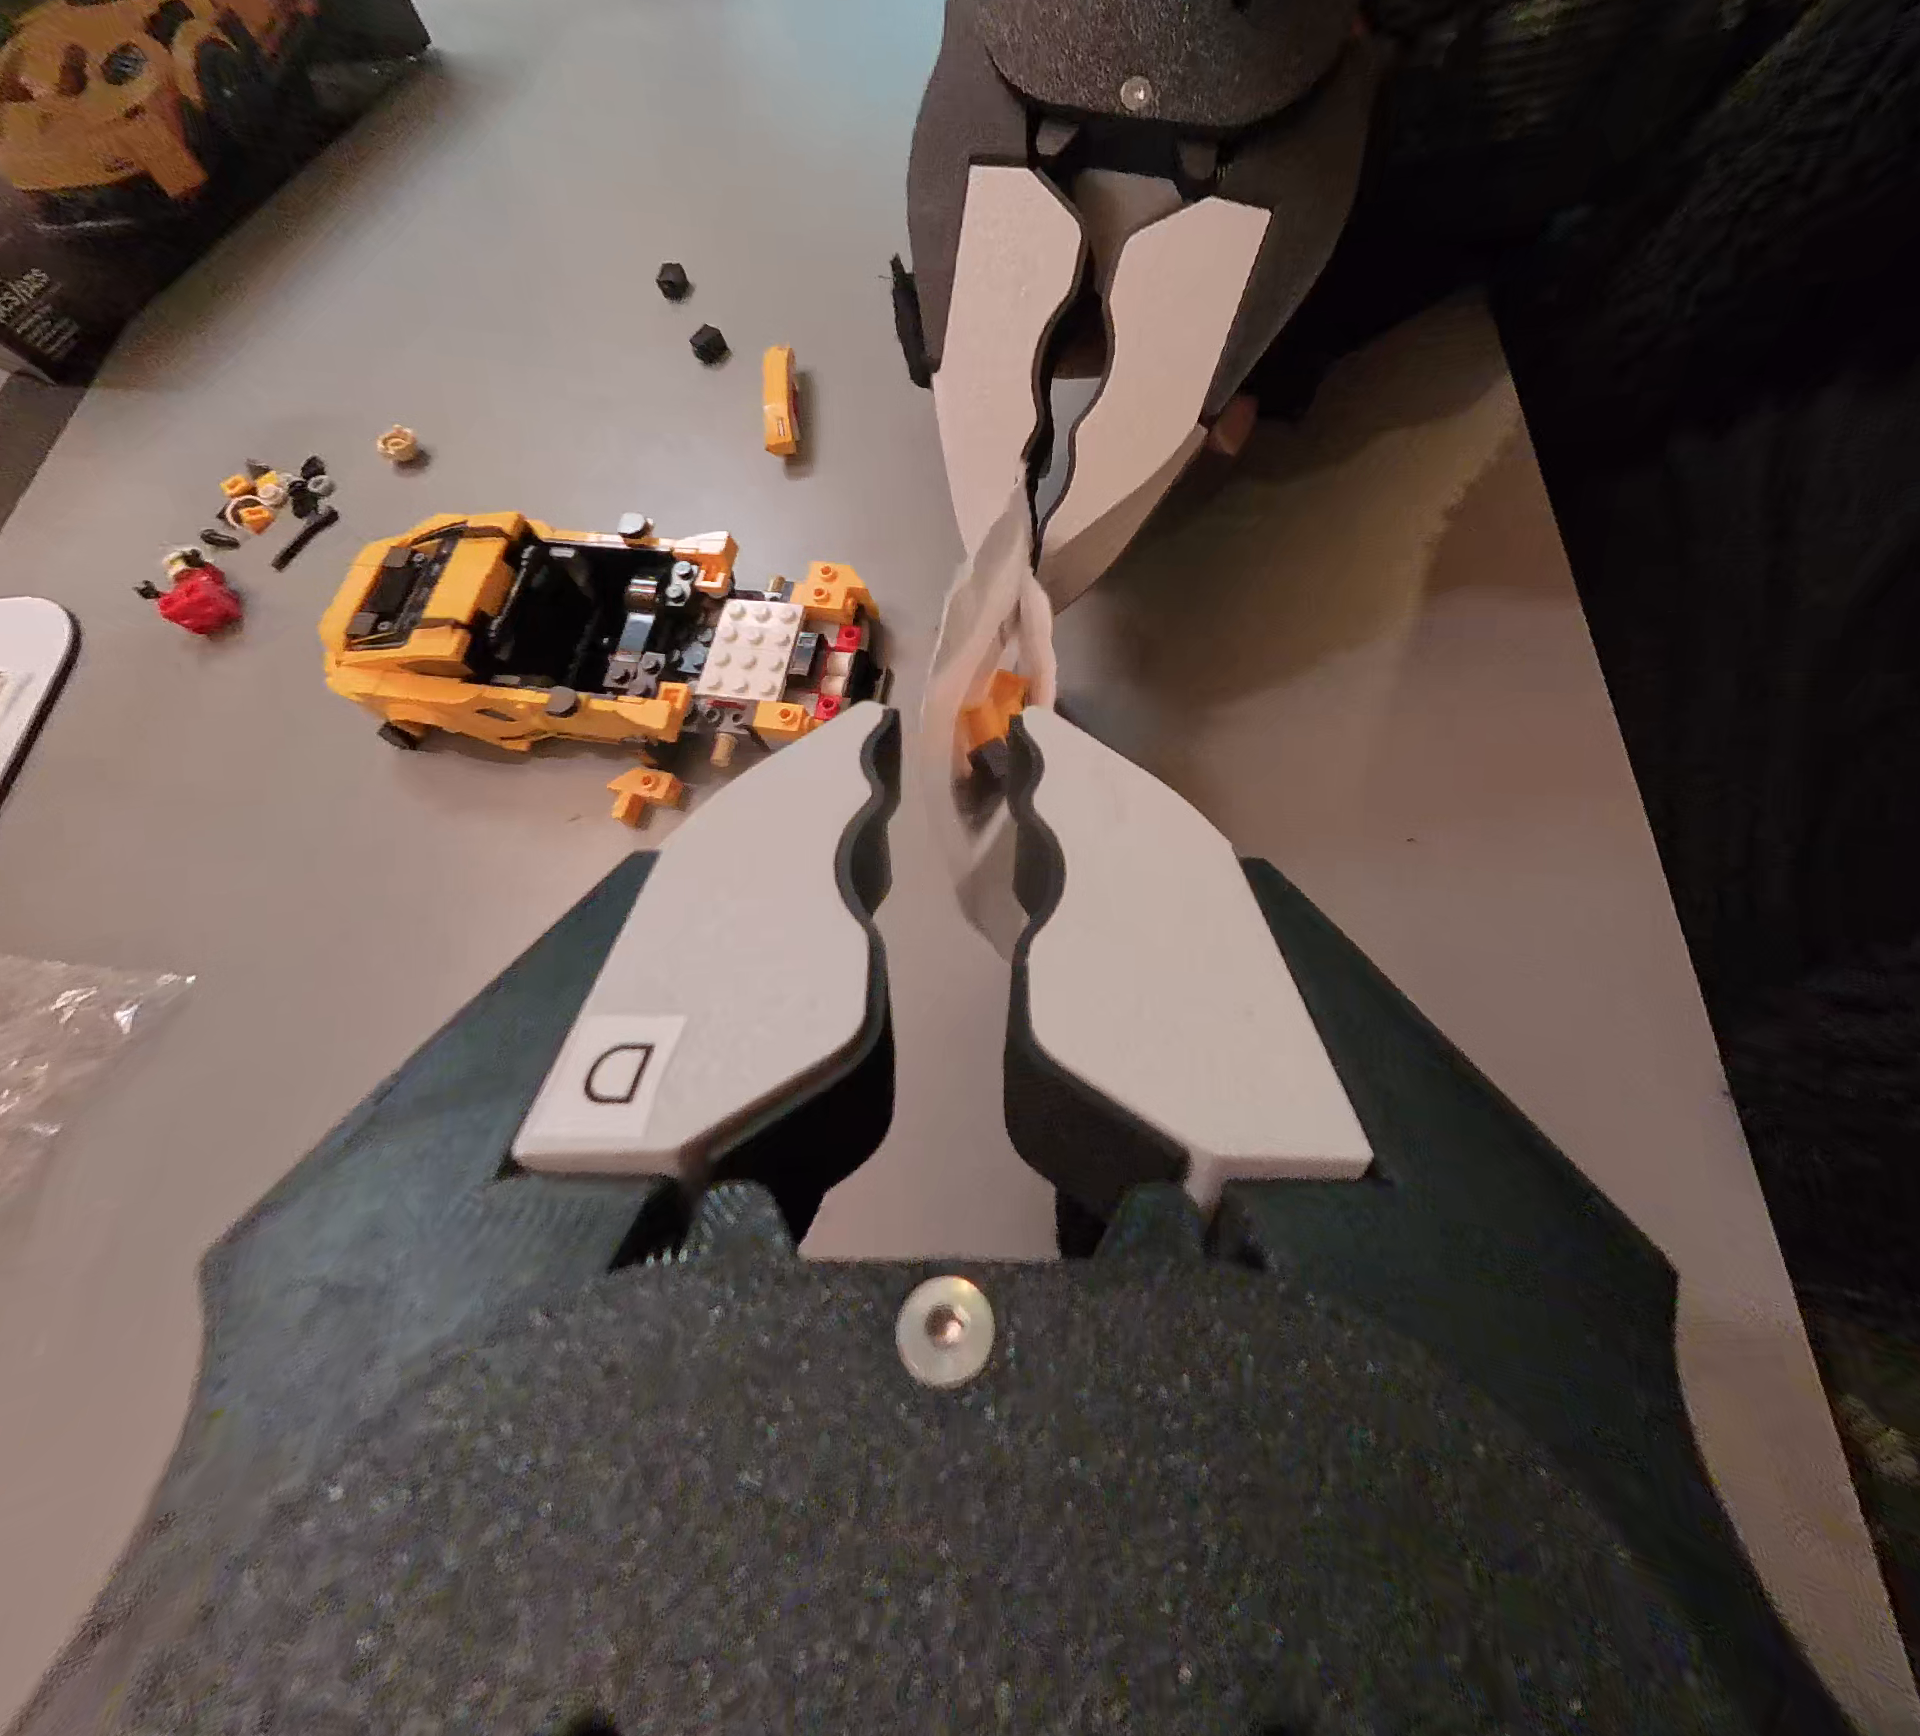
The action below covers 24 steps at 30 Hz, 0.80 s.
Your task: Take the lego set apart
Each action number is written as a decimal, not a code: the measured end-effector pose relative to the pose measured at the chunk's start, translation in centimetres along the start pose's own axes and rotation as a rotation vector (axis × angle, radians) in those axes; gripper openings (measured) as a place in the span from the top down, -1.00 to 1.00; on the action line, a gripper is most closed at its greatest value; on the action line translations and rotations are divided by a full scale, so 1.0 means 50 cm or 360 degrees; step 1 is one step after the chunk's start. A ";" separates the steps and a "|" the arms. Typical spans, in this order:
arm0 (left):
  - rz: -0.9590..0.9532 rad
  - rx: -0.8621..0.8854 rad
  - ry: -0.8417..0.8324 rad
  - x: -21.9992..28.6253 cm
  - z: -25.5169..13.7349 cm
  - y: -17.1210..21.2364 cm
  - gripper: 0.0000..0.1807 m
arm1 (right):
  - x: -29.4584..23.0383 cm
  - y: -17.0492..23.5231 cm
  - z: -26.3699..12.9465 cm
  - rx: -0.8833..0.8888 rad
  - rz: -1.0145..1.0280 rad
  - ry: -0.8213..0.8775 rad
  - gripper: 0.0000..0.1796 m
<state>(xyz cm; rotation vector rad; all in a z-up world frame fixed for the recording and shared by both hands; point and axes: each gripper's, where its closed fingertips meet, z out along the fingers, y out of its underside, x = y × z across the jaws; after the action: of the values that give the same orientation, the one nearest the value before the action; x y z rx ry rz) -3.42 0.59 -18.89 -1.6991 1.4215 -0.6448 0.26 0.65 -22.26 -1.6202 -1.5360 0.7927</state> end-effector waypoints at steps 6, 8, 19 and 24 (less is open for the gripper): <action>-0.0110 -0.0042 -0.0345 -0.089 -0.084 0.039 0.77 | 0.001 0.001 -0.001 0.0001 0.0007 0.0003 0.99; -0.0281 -0.0080 -0.0591 -0.155 -0.144 0.085 0.75 | 0.001 0.001 0.000 -0.0001 0.0009 0.0000 0.99; -0.1059 -0.0601 -0.1174 -0.271 -0.280 0.358 0.67 | -0.001 0.003 0.002 -0.0013 0.0004 -0.0004 0.99; -0.1138 -0.0714 -0.1102 -0.260 -0.263 0.395 0.72 | -0.002 0.002 0.000 -0.0006 0.0002 -0.0003 0.99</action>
<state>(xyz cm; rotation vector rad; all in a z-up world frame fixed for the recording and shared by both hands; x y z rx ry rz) -27.88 9.01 -26.76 -2.4868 0.4604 -0.0380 0.30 0.57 -22.35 -1.6241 -1.5389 0.7929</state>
